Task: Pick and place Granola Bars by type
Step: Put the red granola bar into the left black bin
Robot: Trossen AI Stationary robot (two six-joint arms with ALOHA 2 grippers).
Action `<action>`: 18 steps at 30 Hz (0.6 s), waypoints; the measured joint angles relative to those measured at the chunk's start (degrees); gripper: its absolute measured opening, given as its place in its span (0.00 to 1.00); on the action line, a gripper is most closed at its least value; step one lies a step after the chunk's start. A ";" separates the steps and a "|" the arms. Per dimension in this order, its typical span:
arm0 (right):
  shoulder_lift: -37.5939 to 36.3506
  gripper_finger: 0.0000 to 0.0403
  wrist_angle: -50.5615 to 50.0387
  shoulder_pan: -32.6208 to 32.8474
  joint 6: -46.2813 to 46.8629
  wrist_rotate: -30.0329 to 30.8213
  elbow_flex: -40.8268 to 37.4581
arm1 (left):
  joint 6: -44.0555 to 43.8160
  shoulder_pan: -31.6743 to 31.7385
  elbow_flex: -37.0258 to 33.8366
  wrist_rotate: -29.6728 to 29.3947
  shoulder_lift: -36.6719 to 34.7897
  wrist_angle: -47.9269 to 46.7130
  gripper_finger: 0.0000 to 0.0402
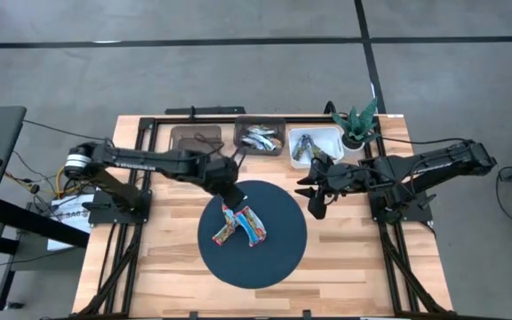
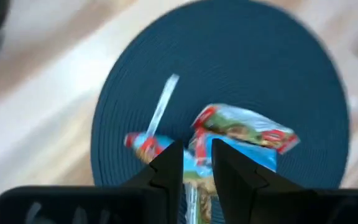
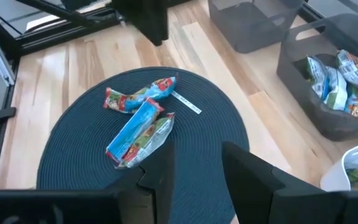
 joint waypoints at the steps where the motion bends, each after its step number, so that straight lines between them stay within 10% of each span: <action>1: 0.00 0.31 -0.07 0.00 0.09 0.00 0.00 | -3.70 -0.24 -1.27 -0.05 -0.04 0.04 0.19; 18: 0.00 0.31 -0.13 -0.02 0.00 0.00 0.00 | -28.76 -5.28 -14.27 0.39 0.23 10.97 0.55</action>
